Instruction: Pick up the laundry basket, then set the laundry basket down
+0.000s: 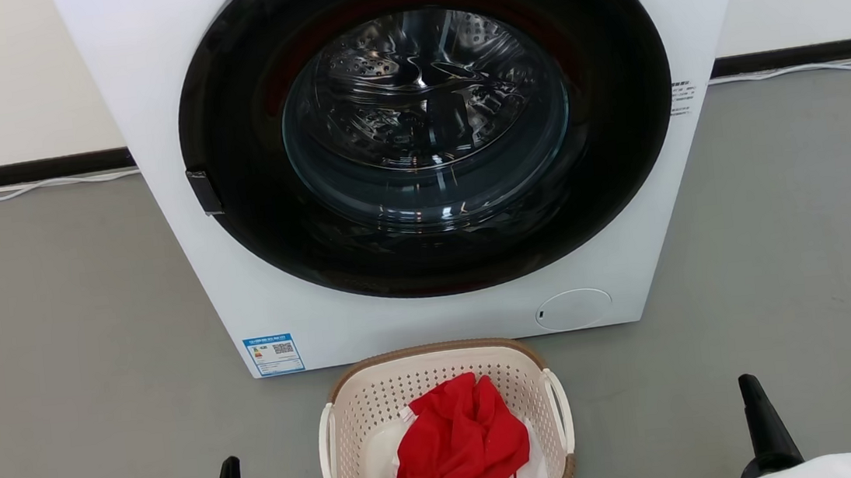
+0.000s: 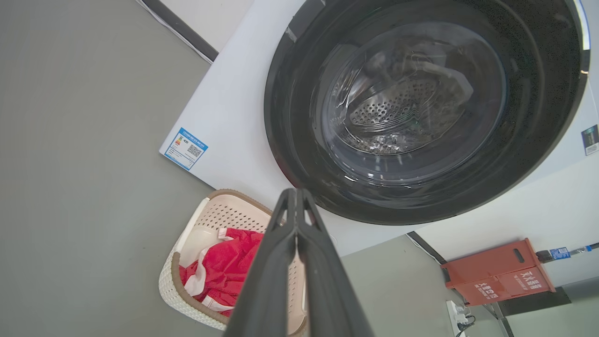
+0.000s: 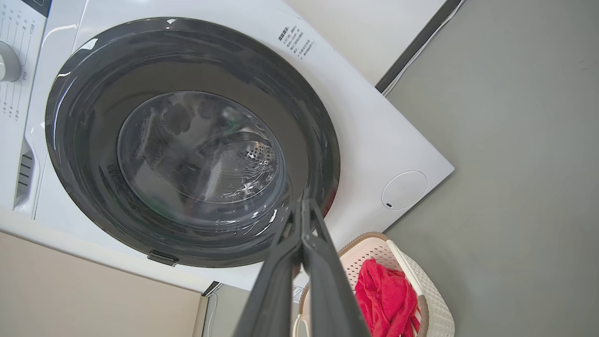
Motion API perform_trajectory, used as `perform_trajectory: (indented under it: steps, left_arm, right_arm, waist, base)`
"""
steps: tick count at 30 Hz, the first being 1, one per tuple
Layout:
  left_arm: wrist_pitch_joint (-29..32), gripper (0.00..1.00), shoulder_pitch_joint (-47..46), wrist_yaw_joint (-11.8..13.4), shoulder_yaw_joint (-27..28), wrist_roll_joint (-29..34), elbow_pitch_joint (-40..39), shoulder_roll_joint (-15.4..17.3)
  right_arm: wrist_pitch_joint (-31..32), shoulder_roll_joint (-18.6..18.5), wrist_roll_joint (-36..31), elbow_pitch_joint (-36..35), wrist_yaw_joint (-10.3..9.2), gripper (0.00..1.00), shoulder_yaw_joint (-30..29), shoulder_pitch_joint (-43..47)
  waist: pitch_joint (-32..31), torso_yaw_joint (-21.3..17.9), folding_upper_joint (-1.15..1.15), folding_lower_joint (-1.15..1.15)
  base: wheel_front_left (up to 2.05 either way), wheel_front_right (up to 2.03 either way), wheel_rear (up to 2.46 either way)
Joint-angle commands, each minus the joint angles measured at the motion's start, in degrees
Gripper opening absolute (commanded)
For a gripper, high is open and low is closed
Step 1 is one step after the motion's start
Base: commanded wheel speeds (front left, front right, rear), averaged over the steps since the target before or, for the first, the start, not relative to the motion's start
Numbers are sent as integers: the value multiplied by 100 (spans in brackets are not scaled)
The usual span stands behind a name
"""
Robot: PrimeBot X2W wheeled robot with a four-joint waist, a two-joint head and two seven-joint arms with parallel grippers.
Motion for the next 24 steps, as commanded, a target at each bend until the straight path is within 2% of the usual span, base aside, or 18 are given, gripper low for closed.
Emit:
perform_trajectory:
  steps: [1,24]
  left_arm:
    - [50,0,-361,-86,135,-204,-101,63]
    - [425,0,-746,-362,336,-1756,144,67]
  right_arm:
    - [64,-68,188,-117,21,0,21,-315]
    - [444,-75,1605,-70,29,0,-94,-580]
  waist:
    - [3,-1,0,-1]
    - [51,-22,0,-1]
  base:
    - [0,0,0]
    - [0,0,0]
